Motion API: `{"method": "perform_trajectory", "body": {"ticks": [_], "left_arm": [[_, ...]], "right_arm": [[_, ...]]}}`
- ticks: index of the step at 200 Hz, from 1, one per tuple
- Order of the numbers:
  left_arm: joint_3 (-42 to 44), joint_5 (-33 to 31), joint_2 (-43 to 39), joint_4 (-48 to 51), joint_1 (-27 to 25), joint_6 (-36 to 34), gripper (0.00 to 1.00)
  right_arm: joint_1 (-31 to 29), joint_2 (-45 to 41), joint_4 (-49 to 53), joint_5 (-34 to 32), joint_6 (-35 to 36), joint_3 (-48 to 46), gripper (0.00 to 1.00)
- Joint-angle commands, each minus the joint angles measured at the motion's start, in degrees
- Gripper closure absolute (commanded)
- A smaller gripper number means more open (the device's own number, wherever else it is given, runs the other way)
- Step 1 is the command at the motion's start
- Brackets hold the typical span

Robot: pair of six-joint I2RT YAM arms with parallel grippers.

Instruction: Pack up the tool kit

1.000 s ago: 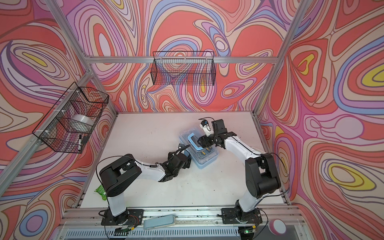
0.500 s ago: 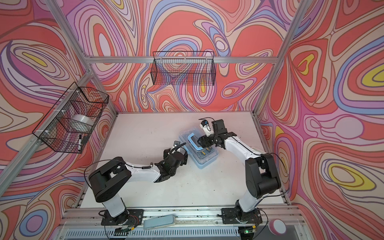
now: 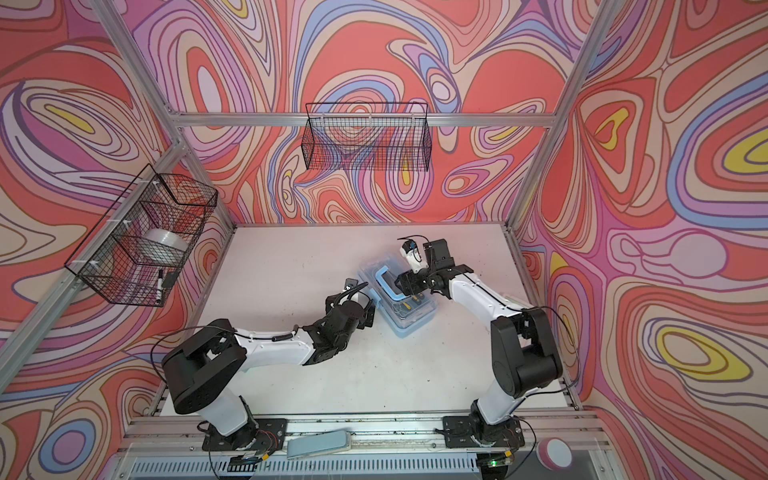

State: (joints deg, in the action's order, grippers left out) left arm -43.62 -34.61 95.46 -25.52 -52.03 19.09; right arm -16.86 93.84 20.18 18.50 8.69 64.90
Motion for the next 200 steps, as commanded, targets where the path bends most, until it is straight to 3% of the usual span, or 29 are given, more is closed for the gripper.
{"method": "perform_trajectory", "body": {"ticks": [1,66,116,200], "left_arm": [[-0.32,0.67,-2.01,2.73,0.22,0.30,0.00],[-0.22,0.51,-1.88,2.38,0.28,0.55,0.00],[-0.24,0.90,-1.60,1.99,0.60,0.94,0.00],[-0.07,2.88,-0.93,1.12,1.23,3.11,0.00]], "right_arm": [[-0.89,-1.09,5.31,0.07,-2.97,-1.28,0.28],[-0.89,-3.51,3.66,-5.26,-6.73,0.58,0.19],[-0.89,-8.77,-0.50,-17.77,-9.52,-1.22,0.14],[-0.92,-12.39,-0.76,-19.25,-12.11,0.21,0.15]]}}
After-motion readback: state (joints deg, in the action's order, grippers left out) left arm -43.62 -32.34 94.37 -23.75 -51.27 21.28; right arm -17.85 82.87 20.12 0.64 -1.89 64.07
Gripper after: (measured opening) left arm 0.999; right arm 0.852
